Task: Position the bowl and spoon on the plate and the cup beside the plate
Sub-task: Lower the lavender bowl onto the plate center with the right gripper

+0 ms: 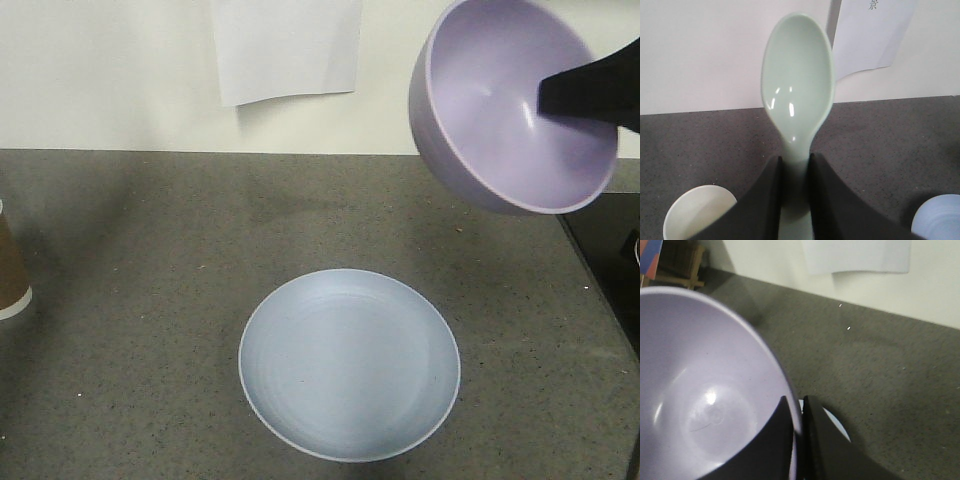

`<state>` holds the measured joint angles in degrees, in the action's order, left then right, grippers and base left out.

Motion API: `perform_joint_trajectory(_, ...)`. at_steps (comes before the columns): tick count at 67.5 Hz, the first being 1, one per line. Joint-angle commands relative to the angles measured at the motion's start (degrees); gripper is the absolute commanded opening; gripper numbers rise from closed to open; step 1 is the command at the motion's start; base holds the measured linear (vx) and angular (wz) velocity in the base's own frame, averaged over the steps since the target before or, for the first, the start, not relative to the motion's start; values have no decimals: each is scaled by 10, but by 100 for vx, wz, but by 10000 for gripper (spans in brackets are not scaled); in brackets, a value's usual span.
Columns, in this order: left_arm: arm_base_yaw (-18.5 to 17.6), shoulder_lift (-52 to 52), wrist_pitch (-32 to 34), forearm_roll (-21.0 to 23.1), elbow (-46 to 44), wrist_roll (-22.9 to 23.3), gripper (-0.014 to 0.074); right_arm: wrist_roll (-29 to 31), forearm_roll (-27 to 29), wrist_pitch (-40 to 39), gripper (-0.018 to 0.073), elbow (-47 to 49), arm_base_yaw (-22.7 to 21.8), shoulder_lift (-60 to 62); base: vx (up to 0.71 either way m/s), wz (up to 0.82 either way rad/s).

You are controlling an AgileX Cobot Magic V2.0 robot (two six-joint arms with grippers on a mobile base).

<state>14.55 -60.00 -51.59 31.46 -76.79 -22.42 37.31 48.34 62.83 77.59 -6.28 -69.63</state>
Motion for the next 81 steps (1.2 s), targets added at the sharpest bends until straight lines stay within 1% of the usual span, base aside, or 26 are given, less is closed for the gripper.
perform_joint_trajectory(1,-1,9,41,22,-14,0,-6,47,63,23,-6,16,-3,-47,0,0)
perform_joint_trajectory(6,-1,9,42,22,-14,0,-6,78,77,55,-6,16,-3,-93,0,0)
perform_joint_trajectory(11,-1,9,43,22,-14,0,-6,93,85,90,-5,16,-2,-140,0,0)
perform_joint_trajectory(15,-1,9,43,22,-14,0,-6,104,83,111,-4,16,8,-169,0,0)
perform_joint_trajectory(28,-1,9,43,22,-14,0,-6,116,54,107,-1,15,97,-228,0,0)
perform_joint_trajectory(33,-1,9,43,22,-14,0,-6,115,25,97,0,15,136,-241,0,0)
perform_joint_trajectory(38,-1,9,43,22,-14,0,-6,107,-19,81,0,15,167,-250,0,0)
perform_joint_trajectory(50,-1,9,43,22,-14,0,-6,44,-140,44,1,15,221,-267,0,0)
perform_joint_trajectory(57,-1,9,43,22,-14,0,-6,29,-177,32,2,14,242,-279,0,0)
perform_joint_trajectory(66,-1,9,43,22,-14,0,-6,29,-183,-9,5,14,260,-286,0,0)
perform_joint_trajectory(73,-1,9,43,22,-14,0,-6,22,-183,-36,7,14,260,-286,0,0)
perform_joint_trajectory(81,-1,9,43,22,-14,0,-6,17,-195,-43,13,14,259,-286,0,0)
